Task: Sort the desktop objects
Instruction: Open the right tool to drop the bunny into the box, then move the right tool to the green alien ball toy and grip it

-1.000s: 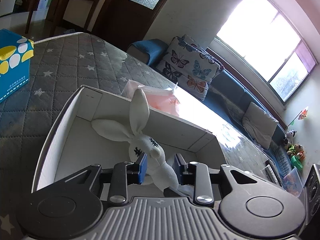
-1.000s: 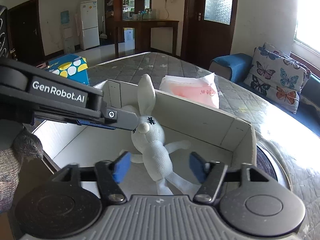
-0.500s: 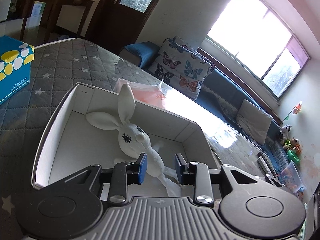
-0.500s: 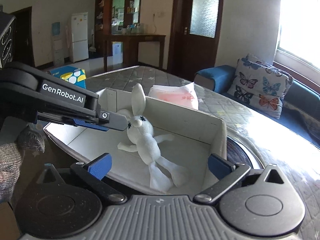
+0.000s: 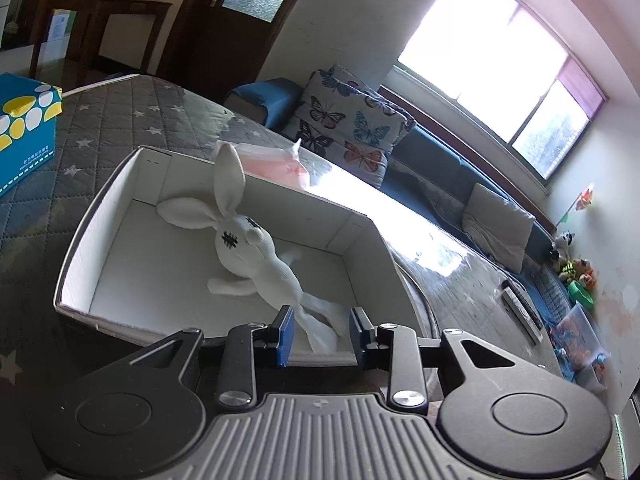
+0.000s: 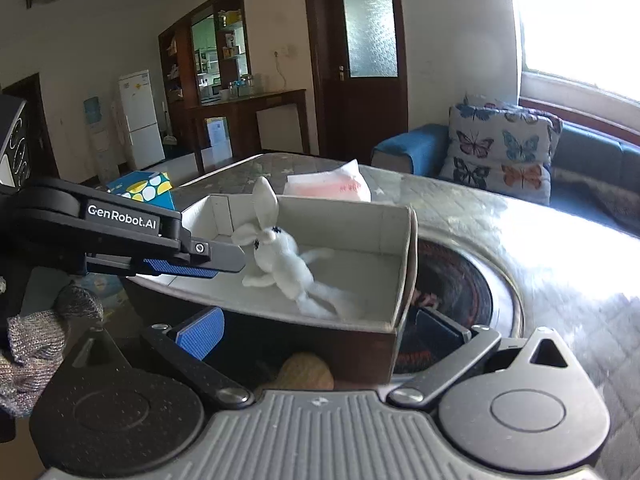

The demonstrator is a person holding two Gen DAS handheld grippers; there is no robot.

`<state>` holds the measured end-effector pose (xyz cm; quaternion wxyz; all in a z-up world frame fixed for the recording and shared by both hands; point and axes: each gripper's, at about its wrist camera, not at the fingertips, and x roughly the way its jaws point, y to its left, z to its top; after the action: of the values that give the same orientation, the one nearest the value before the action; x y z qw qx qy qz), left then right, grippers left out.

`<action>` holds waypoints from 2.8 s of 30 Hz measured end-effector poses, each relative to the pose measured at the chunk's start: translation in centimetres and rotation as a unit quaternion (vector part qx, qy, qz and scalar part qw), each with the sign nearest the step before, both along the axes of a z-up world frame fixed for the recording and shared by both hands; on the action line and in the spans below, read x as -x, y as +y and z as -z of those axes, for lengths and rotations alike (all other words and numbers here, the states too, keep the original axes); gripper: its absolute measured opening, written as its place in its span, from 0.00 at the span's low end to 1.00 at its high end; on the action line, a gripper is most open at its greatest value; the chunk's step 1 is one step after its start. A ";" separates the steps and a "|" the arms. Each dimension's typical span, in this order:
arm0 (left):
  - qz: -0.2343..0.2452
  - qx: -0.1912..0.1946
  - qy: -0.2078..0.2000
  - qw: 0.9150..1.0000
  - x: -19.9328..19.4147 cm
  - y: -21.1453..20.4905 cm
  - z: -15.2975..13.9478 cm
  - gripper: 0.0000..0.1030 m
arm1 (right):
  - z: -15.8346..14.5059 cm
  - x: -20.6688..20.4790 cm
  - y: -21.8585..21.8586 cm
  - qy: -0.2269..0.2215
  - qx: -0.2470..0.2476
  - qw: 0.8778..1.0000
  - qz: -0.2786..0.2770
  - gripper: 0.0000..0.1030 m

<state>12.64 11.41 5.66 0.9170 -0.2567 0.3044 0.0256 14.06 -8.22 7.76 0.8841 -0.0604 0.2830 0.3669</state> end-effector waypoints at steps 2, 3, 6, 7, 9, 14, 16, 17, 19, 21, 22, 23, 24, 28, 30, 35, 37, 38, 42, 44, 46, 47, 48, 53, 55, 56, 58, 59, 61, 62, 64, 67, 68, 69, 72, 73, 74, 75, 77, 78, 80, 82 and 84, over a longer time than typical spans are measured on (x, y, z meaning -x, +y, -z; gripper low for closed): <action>0.006 -0.001 0.000 1.000 0.4 -0.4 0.0 0.32 | 0.1 0.6 -0.6 0.004 -0.003 1.000 -0.001 1.00; 0.009 -0.001 0.000 1.000 0.6 -0.7 0.1 0.32 | 0.1 0.8 -1.0 0.006 -0.004 1.000 -0.003 1.00; 0.020 -0.004 -0.001 1.000 1.2 -1.4 0.2 0.32 | 0.4 1.6 -1.8 0.006 -0.004 1.000 -0.001 1.00; 0.025 -0.006 -0.001 1.000 1.4 -1.6 0.2 0.32 | 0.6 1.9 -2.0 0.007 -0.001 1.000 0.000 1.00; 0.035 -0.011 -0.001 0.999 2.0 -2.1 0.3 0.32 | 0.9 2.3 -2.6 0.012 -0.002 1.000 -0.002 1.00; 0.062 -0.018 0.002 0.998 3.0 -3.4 0.6 0.32 | 1.5 3.7 -3.7 0.018 0.003 1.000 -0.005 1.00; 0.072 -0.023 0.005 0.997 3.3 -4.0 1.0 0.32 | 1.9 4.3 -4.0 0.023 0.006 1.000 -0.003 1.00; 0.076 -0.023 0.007 0.997 3.4 -4.2 1.1 0.32 | 2.1 4.5 -4.2 0.026 0.007 1.000 -0.003 1.00; 0.081 -0.024 0.011 0.996 3.7 -4.6 1.4 0.32 | 2.6 4.9 -4.3 0.031 0.012 0.999 -0.002 1.00; 0.086 -0.022 0.015 0.996 3.8 -4.9 1.7 0.32 | 3.0 5.4 -4.3 0.031 0.015 0.999 0.000 1.00; 0.087 -0.022 0.016 0.996 3.9 -4.9 1.9 0.32 | 3.0 5.7 -4.4 0.031 0.014 0.999 -0.001 1.00; 0.086 -0.021 0.018 0.996 4.0 -4.9 2.1 0.32 | 3.0 6.0 -4.4 0.028 0.013 1.000 -0.005 1.00; 0.086 -0.020 0.021 0.996 4.1 -4.8 2.2 0.32 | 2.9 6.4 -4.4 0.024 0.012 1.000 -0.011 1.00; 0.080 -0.017 0.029 0.996 4.5 -4.4 2.7 0.32 | 2.5 7.6 -3.9 0.014 0.004 0.999 -0.037 1.00; 0.081 -0.016 0.031 0.996 4.7 -4.3 2.9 0.32 | 2.4 8.1 -3.5 0.014 0.001 0.999 -0.049 1.00; 0.082 -0.017 0.035 0.996 5.1 -4.2 3.1 0.32 | 2.7 9.0 -2.4 0.027 -0.008 0.997 -0.078 1.00; 0.080 -0.017 0.036 0.996 5.3 -4.1 3.2 0.32 | 2.9 9.3 -2.1 0.030 -0.002 0.996 -0.080 1.00; 0.079 -0.017 0.036 0.996 5.3 -4.0 3.2 0.32 | 3.1 9.5 -1.9 0.031 0.000 0.996 -0.084 1.00; 0.076 -0.016 0.036 0.996 5.5 -3.8 3.2 0.32 | 3.7 10.5 -1.4 0.032 0.010 0.994 -0.107 1.00; 0.076 -0.016 0.036 0.996 5.5 -3.8 3.2 0.32 | 4.3 10.6 -1.1 0.036 0.018 0.993 -0.113 1.00; 0.079 -0.015 0.036 0.996 5.5 -3.9 3.2 0.32 | 4.9 10.5 -0.8 0.044 0.025 0.993 -0.111 1.00; 0.081 -0.015 0.035 0.996 5.5 -3.9 3.2 0.32 | 5.2 10.3 -0.7 0.049 0.026 0.992 -0.110 1.00; 0.083 -0.015 0.035 0.996 5.5 -4.0 3.2 0.32 | 5.6 10.2 -0.6 0.055 0.026 0.992 -0.108 1.00; 0.092 -0.012 0.035 0.995 5.3 -4.1 3.3 0.32 | 6.7 9.6 -0.1 0.069 0.034 0.992 -0.104 1.00; 0.095 -0.012 0.034 0.995 5.3 -4.1 3.3 0.32 | 7.1 9.4 0.1 0.072 0.034 0.992 -0.096 1.00; 0.097 -0.012 0.034 0.995 5.3 -4.1 3.3 0.32 | 7.2 9.2 0.0 0.074 0.032 0.993 -0.091 1.00; 0.101 -0.012 0.034 0.994 5.3 -4.0 3.3 0.32 | 7.3 9.0 -0.1 0.073 0.024 0.993 -0.085 1.00; 0.104 -0.011 0.033 0.994 5.3 -4.0 3.4 0.32 | 7.4 8.9 -0.2 0.074 0.022 0.993 -0.084 1.00; 0.110 -0.007 0.032 0.993 5.4 -3.9 3.4 0.32 | 7.4 8.6 -0.2 0.077 0.017 0.993 -0.083 1.00; 0.113 -0.005 0.031 0.993 5.4 -3.9 3.3 0.32 | 7.4 8.6 -0.2 0.078 0.015 0.994 -0.082 1.00; 0.119 -0.003 0.029 0.992 5.3 -3.9 3.3 0.32 | 7.4 8.3 -0.1 0.075 0.012 0.994 -0.075 1.00; 0.131 -0.002 0.027 0.991 5.5 -4.0 3.3 0.32 | 7.5 8.0 0.2 0.069 0.012 0.995 -0.066 1.00; 0.137 -0.003 0.026 0.990 5.6 -4.0 3.3 0.32 | 7.5 7.9 0.3 0.068 0.011 0.996 -0.065 1.00; 0.143 -0.005 0.024 0.989 5.8 -4.2 3.2 0.32 | 7.5 7.8 0.4 0.067 0.010 0.996 -0.063 1.00; 0.161 -0.011 0.022 0.987 6.0 -4.6 3.3 0.32 | 7.6 7.8 0.7 0.059 0.016 0.996 -0.062 1.00; 0.166 -0.012 0.023 0.986 6.0 -4.7 3.3 0.32 | 7.6 7.8 0.7 0.058 0.017 0.996 -0.062 0.99; 0.172 -0.013 0.024 0.985 6.1 -4.8 3.3 0.32 | 7.6 7.8 0.7 0.056 0.019 0.996 -0.062 0.98; 0.179 -0.013 0.025 0.983 6.2 -5.0 3.4 0.32 | 7.5 7.9 0.6 0.055 0.019 0.996 -0.061 0.97; 0.195 -0.013 0.026 0.980 6.2 -5.4 3.5 0.32 | 7.5 7.8 0.4 0.057 0.017 0.996 -0.059 0.95; 0.201 -0.015 0.027 0.979 6.2 -5.6 3.5 0.32 | 7.4 7.7 0.3 0.058 0.016 0.996 -0.059 0.94; 0.207 -0.021 0.030 0.978 6.1 -5.9 3.7 0.32 | 7.4 7.8 0.1 0.059 0.014 0.996 -0.059 0.93; 0.206 -0.025 0.034 0.978 5.8 -6.1 3.9 0.32 | 7.3 7.8 0.0 0.059 0.014 0.996 -0.059 0.93; 0.202 -0.023 0.038 0.978 5.5 -6.1 4.0 0.32 | 7.3 7.8 0.1 0.057 0.014 0.997 -0.058 0.93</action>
<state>7.14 5.35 1.63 0.8967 -0.1673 0.3840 -0.1434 6.25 -8.16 0.43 0.8428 -0.0680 0.3336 0.4168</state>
